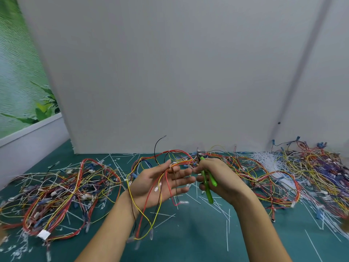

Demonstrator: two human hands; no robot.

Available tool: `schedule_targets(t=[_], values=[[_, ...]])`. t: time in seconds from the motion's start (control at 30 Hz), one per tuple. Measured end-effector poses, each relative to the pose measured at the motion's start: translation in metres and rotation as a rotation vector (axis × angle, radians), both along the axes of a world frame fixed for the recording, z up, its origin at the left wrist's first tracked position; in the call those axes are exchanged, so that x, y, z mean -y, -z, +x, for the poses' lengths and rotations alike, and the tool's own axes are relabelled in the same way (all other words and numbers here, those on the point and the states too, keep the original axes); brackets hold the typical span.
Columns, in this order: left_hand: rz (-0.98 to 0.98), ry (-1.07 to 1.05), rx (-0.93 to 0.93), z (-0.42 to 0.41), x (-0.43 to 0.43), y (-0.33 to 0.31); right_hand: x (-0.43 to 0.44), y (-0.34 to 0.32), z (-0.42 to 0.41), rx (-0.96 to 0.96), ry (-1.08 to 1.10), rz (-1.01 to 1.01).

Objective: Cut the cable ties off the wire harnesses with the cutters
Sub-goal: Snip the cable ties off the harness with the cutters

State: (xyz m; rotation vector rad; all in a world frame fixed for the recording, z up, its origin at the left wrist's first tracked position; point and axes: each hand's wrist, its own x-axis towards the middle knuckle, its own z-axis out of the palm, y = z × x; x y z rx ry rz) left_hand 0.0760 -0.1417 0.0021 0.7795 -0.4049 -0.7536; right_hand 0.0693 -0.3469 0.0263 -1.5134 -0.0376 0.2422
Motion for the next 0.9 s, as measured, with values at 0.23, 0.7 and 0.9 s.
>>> schedule_targets(t=[0.23, 0.7, 0.9], values=[[0.046, -0.185, 0.024, 0.0, 0.003, 0.0, 0.001, -0.007, -0.01, 0.149, -0.136, -0.383], [0.171, -0.633, 0.216, 0.008, 0.007, 0.003, 0.014, -0.032, -0.034, 0.329, -0.407, -0.609], [0.184, -0.733, 0.272, 0.008, 0.011, 0.004, 0.007, -0.034, -0.038, 0.333, -0.384, -0.514]])
